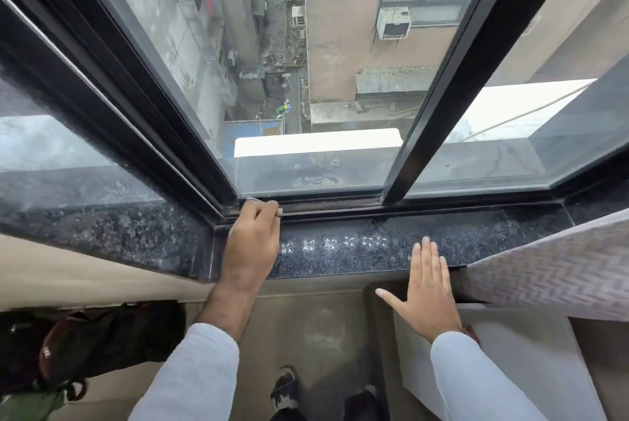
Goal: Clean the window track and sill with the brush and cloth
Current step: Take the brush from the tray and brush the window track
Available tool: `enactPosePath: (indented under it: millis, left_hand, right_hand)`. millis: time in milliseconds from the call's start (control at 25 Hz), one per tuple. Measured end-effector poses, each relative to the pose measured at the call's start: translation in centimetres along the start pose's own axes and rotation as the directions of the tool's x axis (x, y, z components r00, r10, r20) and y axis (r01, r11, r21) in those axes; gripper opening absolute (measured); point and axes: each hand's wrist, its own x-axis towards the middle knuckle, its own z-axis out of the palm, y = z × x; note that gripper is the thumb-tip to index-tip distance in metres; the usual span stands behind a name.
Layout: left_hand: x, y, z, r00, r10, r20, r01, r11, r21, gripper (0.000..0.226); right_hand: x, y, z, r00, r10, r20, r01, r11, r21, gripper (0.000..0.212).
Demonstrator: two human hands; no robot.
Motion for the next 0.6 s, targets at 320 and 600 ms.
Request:
enactPosePath:
  millis: [320,600]
  left_hand:
    - [0.5,9.3,6.7,0.967,0.224,0.122,-0.192,0.954,-0.229,0.009]
    - [-0.4,9.1,6.1,0.965,-0.175,0.197,0.263,0.673,-0.691,0.016]
  right_hand:
    - [0.1,0.2,-0.2,1.0,-0.011,0.009,0.011,1.0,0.02,0.126]
    - [-0.1,1.1,-0.7,0.997,-0.07,0.013,0.069,0.997,0.031,0.118]
